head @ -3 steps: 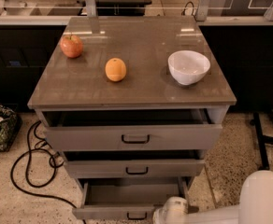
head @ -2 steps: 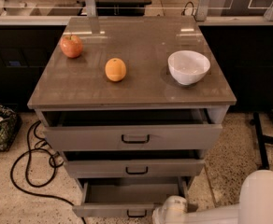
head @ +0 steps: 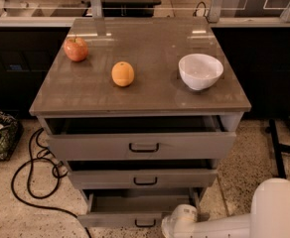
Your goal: Close bottom drawer
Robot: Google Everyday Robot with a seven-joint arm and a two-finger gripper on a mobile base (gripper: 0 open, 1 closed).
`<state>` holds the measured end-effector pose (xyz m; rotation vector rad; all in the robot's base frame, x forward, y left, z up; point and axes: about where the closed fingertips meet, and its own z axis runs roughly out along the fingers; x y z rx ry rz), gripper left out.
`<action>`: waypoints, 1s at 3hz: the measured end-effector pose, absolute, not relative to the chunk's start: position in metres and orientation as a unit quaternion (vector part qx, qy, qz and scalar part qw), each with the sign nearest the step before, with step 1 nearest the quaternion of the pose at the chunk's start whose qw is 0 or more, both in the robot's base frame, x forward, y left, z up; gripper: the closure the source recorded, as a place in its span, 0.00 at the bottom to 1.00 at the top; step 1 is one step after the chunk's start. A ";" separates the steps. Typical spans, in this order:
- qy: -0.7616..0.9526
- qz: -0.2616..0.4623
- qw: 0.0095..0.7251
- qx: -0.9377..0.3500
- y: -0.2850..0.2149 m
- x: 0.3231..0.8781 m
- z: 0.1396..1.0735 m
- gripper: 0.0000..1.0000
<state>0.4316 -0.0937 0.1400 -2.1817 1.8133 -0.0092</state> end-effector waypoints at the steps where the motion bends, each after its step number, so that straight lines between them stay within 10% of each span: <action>1: 0.628 -0.012 0.155 -0.763 -0.093 0.445 0.140 1.00; 3: 0.632 -0.007 0.176 -0.755 -0.101 0.454 0.134 1.00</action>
Offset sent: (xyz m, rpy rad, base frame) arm 0.0396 0.0012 -0.0008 -0.0117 -0.0536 0.0169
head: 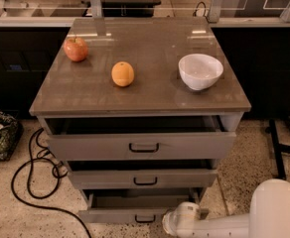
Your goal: Close bottom drawer
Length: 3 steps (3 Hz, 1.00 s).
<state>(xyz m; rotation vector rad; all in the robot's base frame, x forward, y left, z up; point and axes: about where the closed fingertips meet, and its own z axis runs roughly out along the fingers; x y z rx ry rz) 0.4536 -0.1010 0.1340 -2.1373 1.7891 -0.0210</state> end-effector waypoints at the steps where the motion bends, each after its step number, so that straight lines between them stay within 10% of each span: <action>1: 0.632 -0.007 0.176 -0.755 -0.101 0.454 0.134 1.00; 3: 0.626 -0.017 0.178 -0.759 -0.101 0.470 0.131 1.00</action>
Offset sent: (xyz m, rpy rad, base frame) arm 0.0657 -0.0003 -0.0083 -0.0393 -0.0678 0.0322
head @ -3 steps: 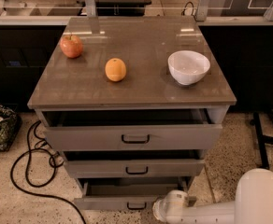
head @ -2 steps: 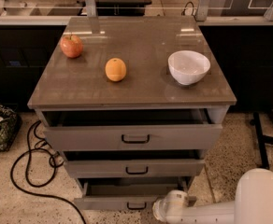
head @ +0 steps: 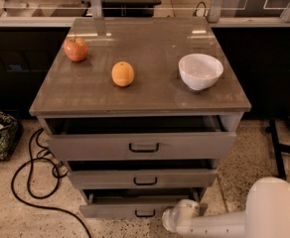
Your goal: Close bottom drawer
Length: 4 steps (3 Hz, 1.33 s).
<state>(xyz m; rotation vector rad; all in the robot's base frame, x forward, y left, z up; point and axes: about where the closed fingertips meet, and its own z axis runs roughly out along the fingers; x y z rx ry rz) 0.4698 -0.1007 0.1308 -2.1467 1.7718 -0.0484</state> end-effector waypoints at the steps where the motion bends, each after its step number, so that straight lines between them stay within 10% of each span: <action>1: 0.609 -0.038 0.188 -0.770 -0.098 0.502 0.132 1.00; 4: 0.595 -0.058 0.199 -0.776 -0.095 0.523 0.135 1.00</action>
Offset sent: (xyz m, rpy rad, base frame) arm 0.1160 0.0084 0.0127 -0.0543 -0.1935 0.0975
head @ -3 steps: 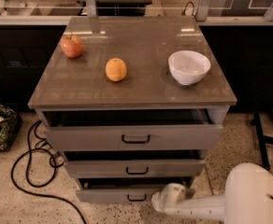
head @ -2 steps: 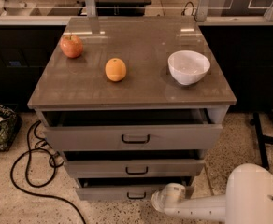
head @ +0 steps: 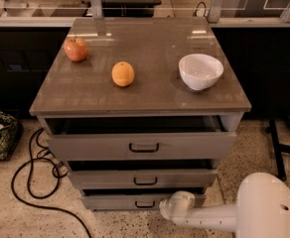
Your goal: Close bottom drawer
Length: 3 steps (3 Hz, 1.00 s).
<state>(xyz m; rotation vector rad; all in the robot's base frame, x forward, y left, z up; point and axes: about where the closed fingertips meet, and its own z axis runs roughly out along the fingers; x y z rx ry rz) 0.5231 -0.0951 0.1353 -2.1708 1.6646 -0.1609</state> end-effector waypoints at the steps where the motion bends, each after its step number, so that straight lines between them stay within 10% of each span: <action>1: 0.588 -0.071 0.209 -0.778 -0.093 0.541 0.138 1.00; 3: 0.585 -0.075 0.215 -0.779 -0.092 0.537 0.139 1.00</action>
Offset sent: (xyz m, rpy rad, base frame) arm 0.0789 0.0056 0.0143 0.0014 -0.1568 0.0189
